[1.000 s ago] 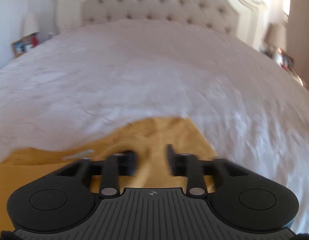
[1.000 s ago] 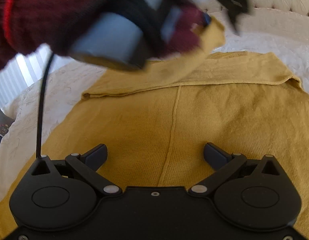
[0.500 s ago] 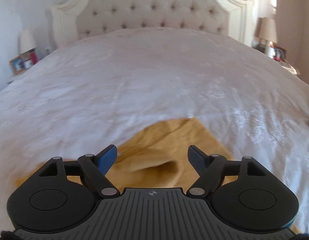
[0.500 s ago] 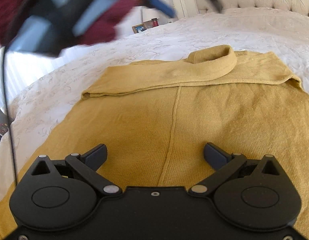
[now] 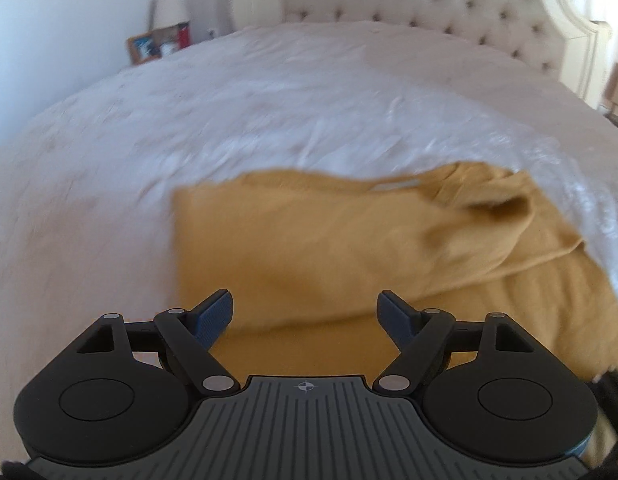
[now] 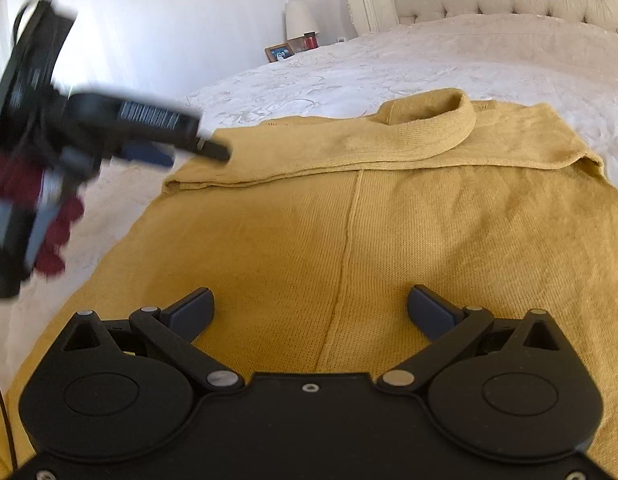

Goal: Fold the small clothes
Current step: 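Lay the held sleeve across the sweater back and open the left gripper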

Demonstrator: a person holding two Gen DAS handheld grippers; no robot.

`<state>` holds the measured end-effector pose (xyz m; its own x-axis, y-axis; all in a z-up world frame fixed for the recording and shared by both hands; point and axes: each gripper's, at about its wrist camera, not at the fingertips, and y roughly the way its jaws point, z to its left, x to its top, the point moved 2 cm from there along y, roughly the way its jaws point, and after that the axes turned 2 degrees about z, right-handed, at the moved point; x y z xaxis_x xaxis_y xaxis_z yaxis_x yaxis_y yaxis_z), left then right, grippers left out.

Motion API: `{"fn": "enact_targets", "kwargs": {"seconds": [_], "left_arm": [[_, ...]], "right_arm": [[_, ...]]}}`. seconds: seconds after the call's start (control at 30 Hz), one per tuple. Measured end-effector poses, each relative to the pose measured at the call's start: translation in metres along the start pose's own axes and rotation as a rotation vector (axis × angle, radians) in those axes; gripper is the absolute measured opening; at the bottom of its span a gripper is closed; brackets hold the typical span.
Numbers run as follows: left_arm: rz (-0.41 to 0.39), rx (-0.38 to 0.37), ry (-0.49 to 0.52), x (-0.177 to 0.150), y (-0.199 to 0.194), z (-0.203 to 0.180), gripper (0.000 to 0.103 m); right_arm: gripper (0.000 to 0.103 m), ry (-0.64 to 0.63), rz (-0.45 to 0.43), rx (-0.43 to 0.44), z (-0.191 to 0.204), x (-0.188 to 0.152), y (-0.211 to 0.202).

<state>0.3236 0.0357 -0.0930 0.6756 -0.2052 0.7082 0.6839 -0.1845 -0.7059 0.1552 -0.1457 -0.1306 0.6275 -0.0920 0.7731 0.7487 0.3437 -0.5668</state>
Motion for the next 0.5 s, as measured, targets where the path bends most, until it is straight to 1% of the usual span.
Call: {"fn": "enact_targets", "kwargs": {"seconds": [0.07,0.23,0.3,0.33,0.4,0.43,0.47,0.5], "left_arm": [[0.008,0.004,-0.007,-0.010,0.000,0.008,0.078],[0.020,0.011,0.020,-0.030,0.006,0.017,0.079],[0.011,0.010,0.019,-0.034,0.006,0.021,0.085],[0.014,0.009,0.009,-0.036,0.008,0.025,0.086],[0.011,-0.016,-0.027,-0.041,0.009,0.032,0.089],[0.006,-0.025,-0.037,-0.044,0.011,0.035,0.089],[0.002,-0.031,-0.043,-0.046,0.011,0.036,0.090],[-0.004,-0.034,-0.044,-0.047,0.012,0.037,0.092]], "right_arm": [[0.103,0.001,0.002,0.002,0.000,0.000,-0.001],[0.103,-0.012,0.014,-0.006,0.002,0.001,0.002],[0.103,-0.017,0.023,-0.004,0.002,0.002,0.002],[0.103,-0.022,0.031,-0.001,0.002,0.003,0.002],[0.103,-0.038,0.058,0.005,0.002,0.007,0.003],[0.101,-0.047,0.078,0.007,0.002,0.011,0.003],[0.089,-0.059,0.089,0.001,0.002,0.015,0.002],[0.081,-0.077,0.086,-0.011,0.003,0.021,-0.001]]}}
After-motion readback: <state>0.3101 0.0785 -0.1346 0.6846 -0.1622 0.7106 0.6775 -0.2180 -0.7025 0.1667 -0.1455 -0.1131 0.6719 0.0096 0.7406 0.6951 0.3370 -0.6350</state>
